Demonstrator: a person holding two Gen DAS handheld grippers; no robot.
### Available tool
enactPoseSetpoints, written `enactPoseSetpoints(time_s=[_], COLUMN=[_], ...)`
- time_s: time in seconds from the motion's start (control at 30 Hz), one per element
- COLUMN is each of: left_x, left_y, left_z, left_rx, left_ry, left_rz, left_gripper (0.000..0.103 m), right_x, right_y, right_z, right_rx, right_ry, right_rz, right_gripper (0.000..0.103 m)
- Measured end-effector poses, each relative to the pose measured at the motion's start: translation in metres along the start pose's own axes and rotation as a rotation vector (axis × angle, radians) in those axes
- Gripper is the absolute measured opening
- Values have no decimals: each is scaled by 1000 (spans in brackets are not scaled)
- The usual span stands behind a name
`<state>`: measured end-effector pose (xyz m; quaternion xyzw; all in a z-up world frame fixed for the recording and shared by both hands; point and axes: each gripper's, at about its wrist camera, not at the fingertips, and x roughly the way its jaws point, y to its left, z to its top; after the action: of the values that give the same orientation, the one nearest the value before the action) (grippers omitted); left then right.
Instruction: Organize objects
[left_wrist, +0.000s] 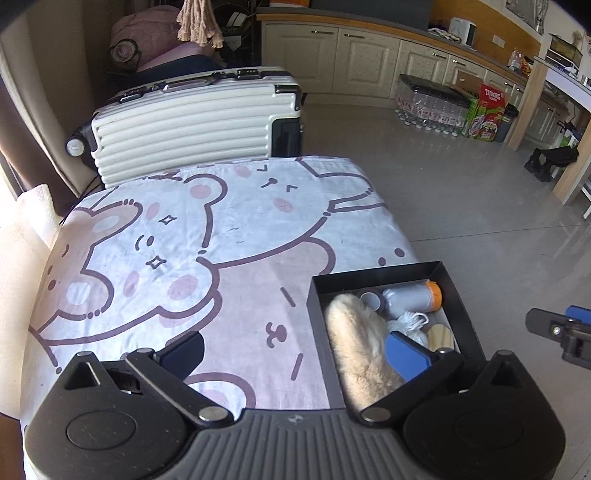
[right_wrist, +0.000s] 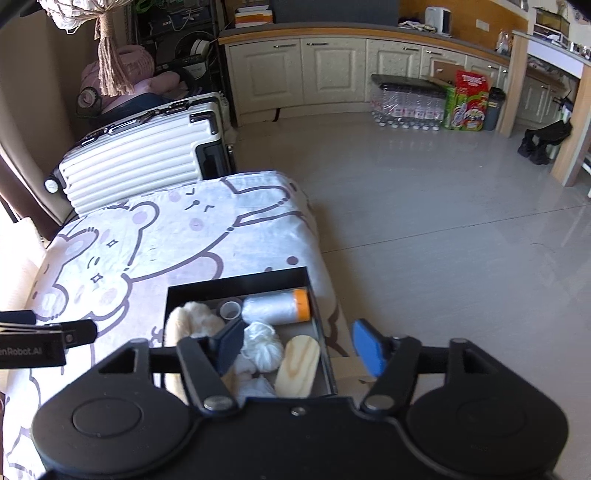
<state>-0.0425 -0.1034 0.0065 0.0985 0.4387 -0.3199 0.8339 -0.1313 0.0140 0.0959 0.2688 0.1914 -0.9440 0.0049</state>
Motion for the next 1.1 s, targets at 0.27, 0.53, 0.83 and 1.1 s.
enactPoseSetpoints(time_s=[0.27, 0.53, 0.83, 1.1], left_x=[4, 3, -2, -4], left_y=[9, 4, 0, 2], left_z=[0, 0, -1, -1], left_rx=[-18, 27, 31, 18], left_ry=[26, 4, -13, -17], left_rz=[10, 35, 7, -2], left_gripper=[103, 103, 103, 103], right_x=[4, 7, 5, 4], right_y=[-5, -6, -7, -10], right_z=[-3, -4, -5, -6], right_rx=[-14, -9, -14, -13], right_ry=[6, 11, 13, 11], right_rz=[-37, -64, -85, -95], right_gripper=[87, 103, 103, 103])
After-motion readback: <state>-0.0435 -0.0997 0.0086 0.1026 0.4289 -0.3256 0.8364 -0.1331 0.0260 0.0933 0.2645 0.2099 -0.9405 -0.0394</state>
